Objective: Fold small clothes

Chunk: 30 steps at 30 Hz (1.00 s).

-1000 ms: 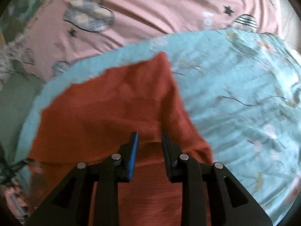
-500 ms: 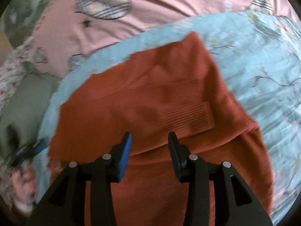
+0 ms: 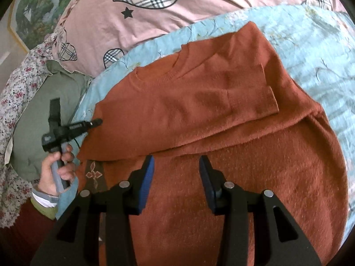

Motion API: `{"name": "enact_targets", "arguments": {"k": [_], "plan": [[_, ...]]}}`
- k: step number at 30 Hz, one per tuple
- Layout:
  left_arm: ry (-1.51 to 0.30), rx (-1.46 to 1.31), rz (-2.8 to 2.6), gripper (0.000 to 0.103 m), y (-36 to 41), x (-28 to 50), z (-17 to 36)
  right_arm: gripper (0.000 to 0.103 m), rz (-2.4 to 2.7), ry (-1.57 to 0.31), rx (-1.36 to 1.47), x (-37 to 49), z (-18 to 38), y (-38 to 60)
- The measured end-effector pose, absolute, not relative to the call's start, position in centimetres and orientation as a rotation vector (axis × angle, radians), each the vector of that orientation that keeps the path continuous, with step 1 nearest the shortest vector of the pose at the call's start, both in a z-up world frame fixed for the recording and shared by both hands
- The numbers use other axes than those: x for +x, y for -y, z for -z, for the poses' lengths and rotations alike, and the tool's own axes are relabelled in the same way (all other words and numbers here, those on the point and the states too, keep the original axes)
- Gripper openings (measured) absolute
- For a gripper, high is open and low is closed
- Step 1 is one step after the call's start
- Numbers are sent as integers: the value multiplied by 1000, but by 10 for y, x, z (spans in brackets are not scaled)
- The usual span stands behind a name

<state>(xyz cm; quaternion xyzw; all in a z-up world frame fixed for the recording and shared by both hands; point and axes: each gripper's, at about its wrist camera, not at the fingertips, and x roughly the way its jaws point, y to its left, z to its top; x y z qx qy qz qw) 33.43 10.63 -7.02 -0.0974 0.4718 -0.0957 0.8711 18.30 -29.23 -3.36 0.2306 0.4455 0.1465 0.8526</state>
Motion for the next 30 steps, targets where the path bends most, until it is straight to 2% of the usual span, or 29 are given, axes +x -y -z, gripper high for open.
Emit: {"name": "enact_targets", "arguments": {"k": [2,5,6,10,13,19,25,30], "plan": [[-1016,-211,202,21,-110,326,77,43,-308,-920,480,173,27,299],[-992,-277,243,50,-124,290,65,44,-289,-904,483,153,20,318],[-984,-283,252,52,-127,275,61,44,-277,-903,489,145,19,326],[-1005,-295,318,53,-138,195,58,46,-227,-910,510,112,18,356],[-1050,-331,357,53,-141,126,68,53,-197,-920,520,82,19,378],[-1102,-341,360,52,-127,27,90,55,-139,-953,539,19,27,415],[-1116,-284,398,52,-106,-24,97,55,-171,-1029,575,-27,51,432],[-1140,-271,459,48,-90,-34,99,55,-299,-1033,571,-43,56,419]]}}
